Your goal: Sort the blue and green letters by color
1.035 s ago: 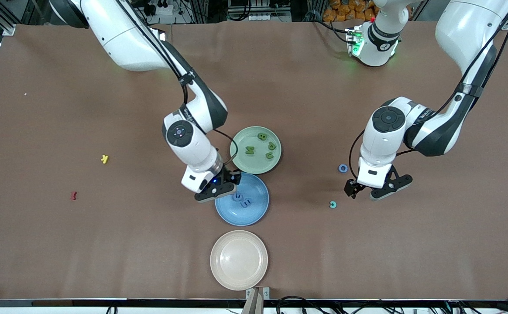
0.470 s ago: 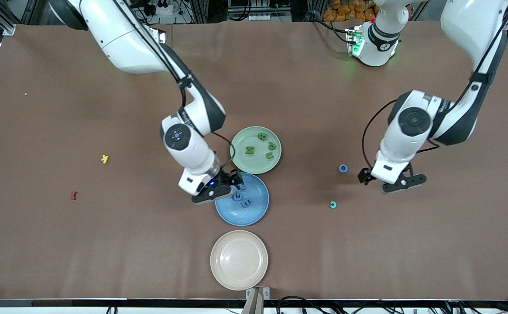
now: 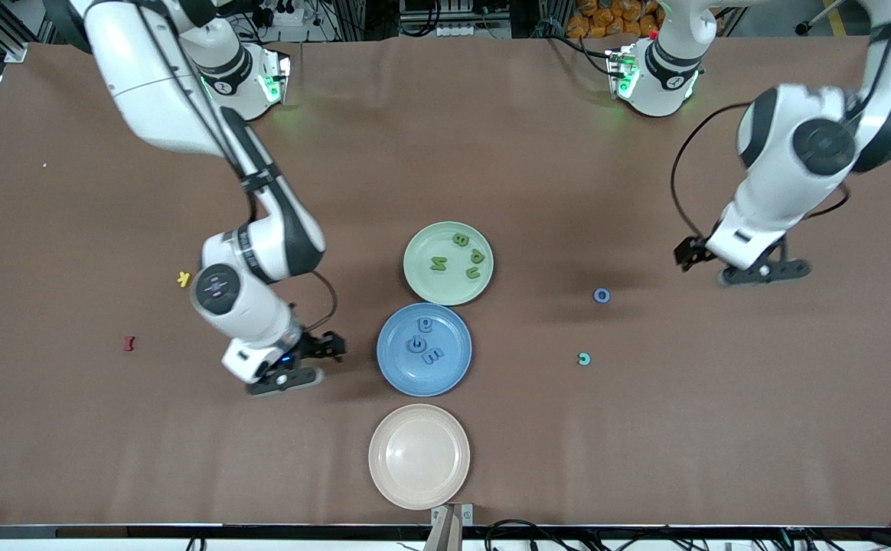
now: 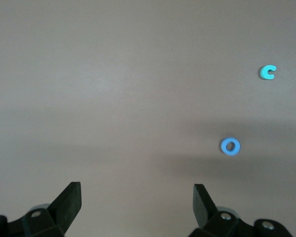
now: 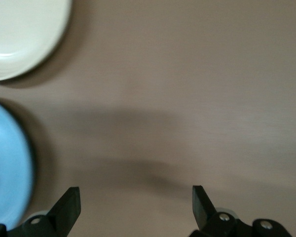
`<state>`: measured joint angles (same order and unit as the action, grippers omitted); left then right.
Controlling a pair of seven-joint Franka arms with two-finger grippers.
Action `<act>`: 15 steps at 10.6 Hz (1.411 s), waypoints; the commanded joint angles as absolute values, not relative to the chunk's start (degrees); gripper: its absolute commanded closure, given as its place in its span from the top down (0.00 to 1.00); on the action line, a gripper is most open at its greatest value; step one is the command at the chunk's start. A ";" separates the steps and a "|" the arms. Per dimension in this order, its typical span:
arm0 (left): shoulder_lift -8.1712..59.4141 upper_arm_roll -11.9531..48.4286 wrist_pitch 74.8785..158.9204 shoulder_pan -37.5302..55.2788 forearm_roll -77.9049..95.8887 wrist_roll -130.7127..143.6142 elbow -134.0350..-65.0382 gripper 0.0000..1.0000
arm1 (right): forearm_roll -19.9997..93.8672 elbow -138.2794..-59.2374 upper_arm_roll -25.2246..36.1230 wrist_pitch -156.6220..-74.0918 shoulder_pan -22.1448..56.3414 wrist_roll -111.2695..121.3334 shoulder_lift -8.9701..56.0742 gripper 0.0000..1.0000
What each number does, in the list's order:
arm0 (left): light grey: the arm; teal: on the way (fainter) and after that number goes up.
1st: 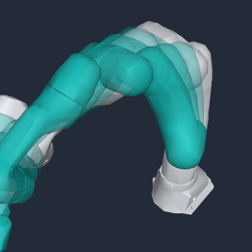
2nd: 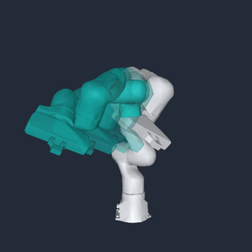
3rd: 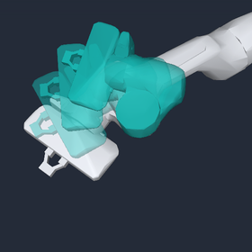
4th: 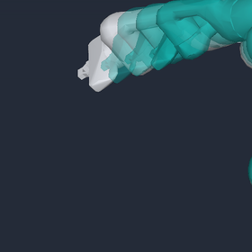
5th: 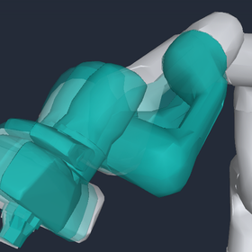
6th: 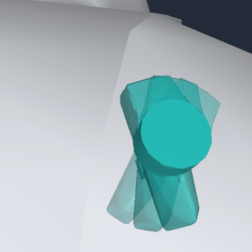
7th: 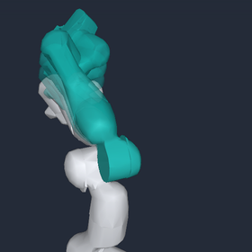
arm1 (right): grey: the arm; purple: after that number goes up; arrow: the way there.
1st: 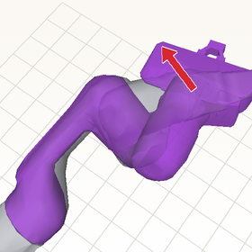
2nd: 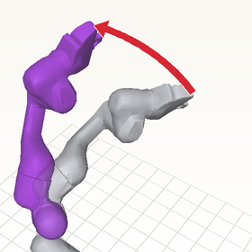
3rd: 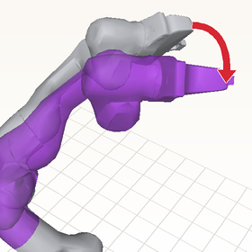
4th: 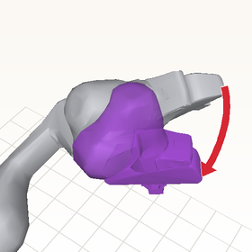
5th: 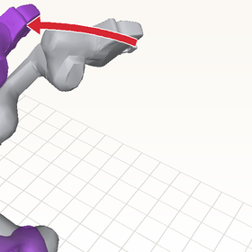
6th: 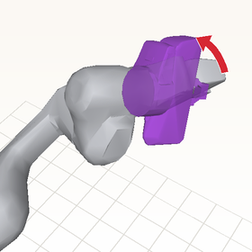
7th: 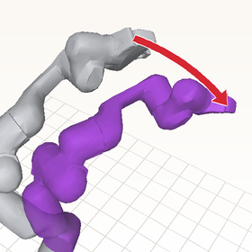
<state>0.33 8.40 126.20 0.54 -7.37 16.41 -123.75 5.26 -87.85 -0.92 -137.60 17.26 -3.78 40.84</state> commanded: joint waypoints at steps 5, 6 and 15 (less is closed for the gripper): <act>-11.69 4.40 106.74 1.32 3.25 12.93 -107.08 1.00 | -4.91 -89.12 0.26 -118.93 3.17 -1.31 32.01 1.00; -11.34 4.39 102.61 1.32 2.99 10.66 -104.44 1.00 | -5.10 -89.21 1.48 -116.65 3.08 -1.23 29.47 1.00; -11.51 2.82 92.29 1.23 0.98 -1.38 -98.71 1.00 | -4.22 -87.11 4.22 -91.61 1.67 -1.32 6.35 1.00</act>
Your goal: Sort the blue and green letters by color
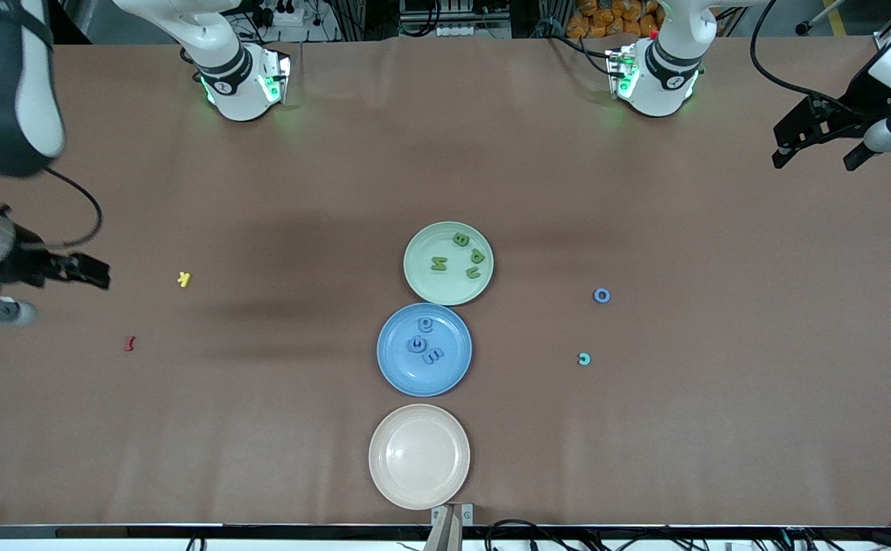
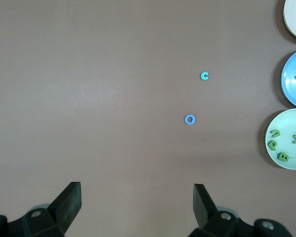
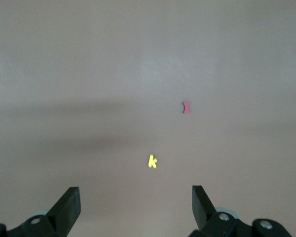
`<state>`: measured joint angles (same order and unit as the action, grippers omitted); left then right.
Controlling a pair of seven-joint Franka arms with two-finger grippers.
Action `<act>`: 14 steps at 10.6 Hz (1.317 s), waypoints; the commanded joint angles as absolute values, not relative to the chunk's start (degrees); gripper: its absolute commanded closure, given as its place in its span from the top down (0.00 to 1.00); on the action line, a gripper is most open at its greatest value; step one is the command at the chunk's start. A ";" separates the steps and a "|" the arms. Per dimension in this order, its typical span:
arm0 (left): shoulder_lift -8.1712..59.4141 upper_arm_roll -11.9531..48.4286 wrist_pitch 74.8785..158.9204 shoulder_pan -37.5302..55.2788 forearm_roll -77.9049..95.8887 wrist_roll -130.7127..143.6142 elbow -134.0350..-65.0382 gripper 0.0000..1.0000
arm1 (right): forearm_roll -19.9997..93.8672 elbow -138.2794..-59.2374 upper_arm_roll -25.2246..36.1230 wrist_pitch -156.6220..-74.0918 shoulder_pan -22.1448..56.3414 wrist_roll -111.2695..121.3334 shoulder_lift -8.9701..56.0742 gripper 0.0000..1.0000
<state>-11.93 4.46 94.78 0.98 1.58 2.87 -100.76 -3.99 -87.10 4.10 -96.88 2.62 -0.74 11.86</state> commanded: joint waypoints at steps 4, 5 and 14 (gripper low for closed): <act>-11.60 2.81 91.84 1.23 0.44 -2.37 -98.17 1.00 | -3.35 -82.10 4.75 -82.89 2.02 -3.33 1.68 1.00; -11.51 2.81 91.85 1.32 0.44 -2.37 -98.17 1.00 | -1.25 -82.61 5.01 -83.32 1.76 -3.43 0.45 1.00; -11.51 3.16 91.76 1.49 0.44 -2.29 -98.17 1.00 | -0.62 -85.34 6.94 -88.95 1.84 -3.16 2.63 1.00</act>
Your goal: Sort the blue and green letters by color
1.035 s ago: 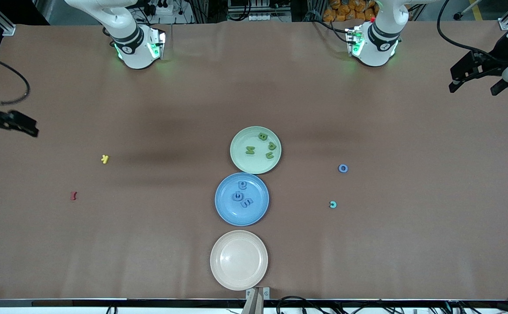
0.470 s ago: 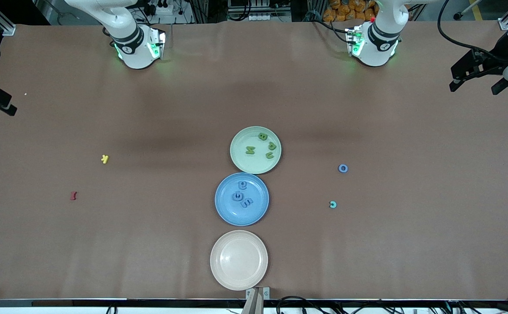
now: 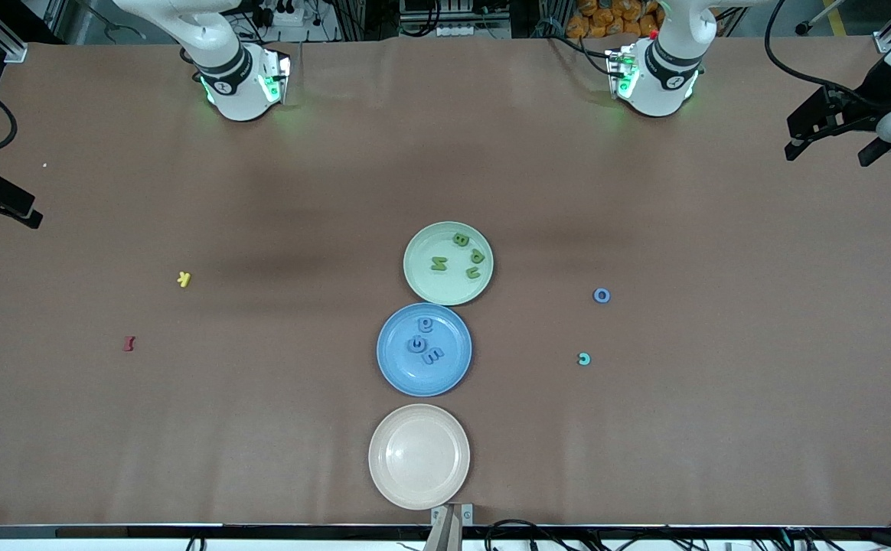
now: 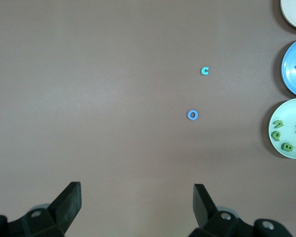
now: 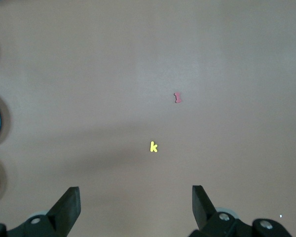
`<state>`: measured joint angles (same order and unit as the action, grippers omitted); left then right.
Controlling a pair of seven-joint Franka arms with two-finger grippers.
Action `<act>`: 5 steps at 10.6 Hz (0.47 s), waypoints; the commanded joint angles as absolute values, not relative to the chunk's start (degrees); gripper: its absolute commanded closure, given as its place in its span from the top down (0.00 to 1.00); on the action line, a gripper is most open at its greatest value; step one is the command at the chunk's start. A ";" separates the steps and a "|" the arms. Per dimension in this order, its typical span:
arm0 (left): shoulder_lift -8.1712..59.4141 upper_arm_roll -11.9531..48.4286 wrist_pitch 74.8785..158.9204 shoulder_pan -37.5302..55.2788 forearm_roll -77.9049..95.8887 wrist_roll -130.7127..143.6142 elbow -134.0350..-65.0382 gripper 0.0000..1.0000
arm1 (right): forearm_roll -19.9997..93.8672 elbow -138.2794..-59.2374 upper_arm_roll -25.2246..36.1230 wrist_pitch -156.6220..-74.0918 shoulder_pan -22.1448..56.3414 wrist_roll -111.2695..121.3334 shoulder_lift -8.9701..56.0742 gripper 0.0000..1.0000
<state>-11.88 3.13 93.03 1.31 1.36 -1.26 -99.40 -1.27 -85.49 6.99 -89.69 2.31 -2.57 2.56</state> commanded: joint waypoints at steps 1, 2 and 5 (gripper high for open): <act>-11.51 3.08 91.50 1.49 0.35 -2.37 -98.17 1.00 | -0.62 -85.34 6.94 -88.95 1.85 -3.16 2.81 1.00; -11.60 3.08 91.49 1.49 0.35 -2.37 -98.17 1.00 | -0.70 -85.17 6.86 -88.95 1.93 -3.16 2.99 1.00; -11.51 3.08 91.41 1.49 0.35 -2.37 -98.17 1.00 | -0.70 -83.85 6.77 -88.95 1.93 -3.25 4.30 1.00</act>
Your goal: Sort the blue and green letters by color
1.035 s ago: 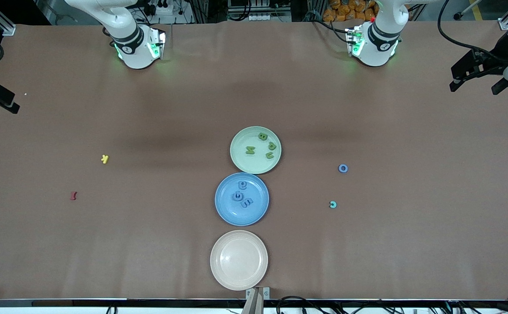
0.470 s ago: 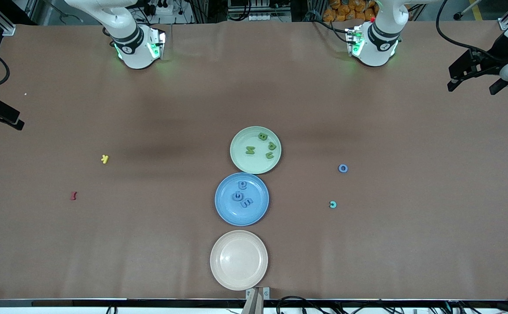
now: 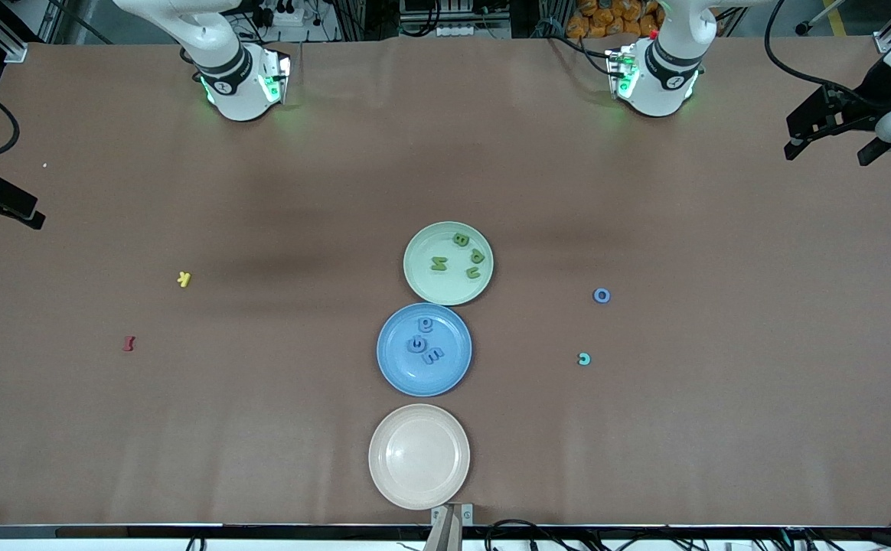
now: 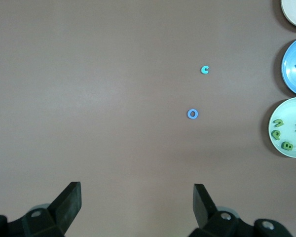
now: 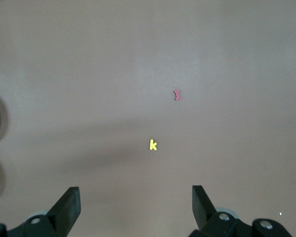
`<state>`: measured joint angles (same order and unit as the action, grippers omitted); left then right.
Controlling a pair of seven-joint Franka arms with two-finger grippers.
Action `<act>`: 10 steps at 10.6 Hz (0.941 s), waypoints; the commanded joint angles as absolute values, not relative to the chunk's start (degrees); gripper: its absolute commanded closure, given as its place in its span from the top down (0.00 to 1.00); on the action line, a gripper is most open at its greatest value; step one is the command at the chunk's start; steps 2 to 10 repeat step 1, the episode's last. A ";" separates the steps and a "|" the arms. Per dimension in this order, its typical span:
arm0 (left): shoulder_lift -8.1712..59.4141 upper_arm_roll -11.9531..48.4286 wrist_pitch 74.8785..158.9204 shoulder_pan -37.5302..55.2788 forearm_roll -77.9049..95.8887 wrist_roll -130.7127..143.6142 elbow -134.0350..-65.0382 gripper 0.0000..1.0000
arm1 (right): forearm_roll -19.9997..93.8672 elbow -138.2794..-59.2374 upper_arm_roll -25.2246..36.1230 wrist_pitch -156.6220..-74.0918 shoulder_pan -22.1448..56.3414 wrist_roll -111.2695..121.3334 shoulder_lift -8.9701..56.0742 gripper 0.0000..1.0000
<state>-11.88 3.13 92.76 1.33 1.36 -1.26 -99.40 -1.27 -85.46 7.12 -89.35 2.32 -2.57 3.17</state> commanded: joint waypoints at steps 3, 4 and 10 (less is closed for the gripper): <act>-11.51 3.08 91.41 1.49 0.44 -2.29 -98.17 1.00 | -0.79 -83.59 6.77 -89.03 1.93 -3.25 4.39 1.00; -11.51 3.08 91.41 1.49 0.44 -2.29 -98.17 1.00 | -0.79 -83.59 6.77 -89.03 1.93 -3.25 4.39 1.00; -11.51 3.08 91.41 1.49 0.44 -2.29 -98.17 1.00 | -0.79 -83.59 6.77 -89.03 1.93 -3.25 4.39 1.00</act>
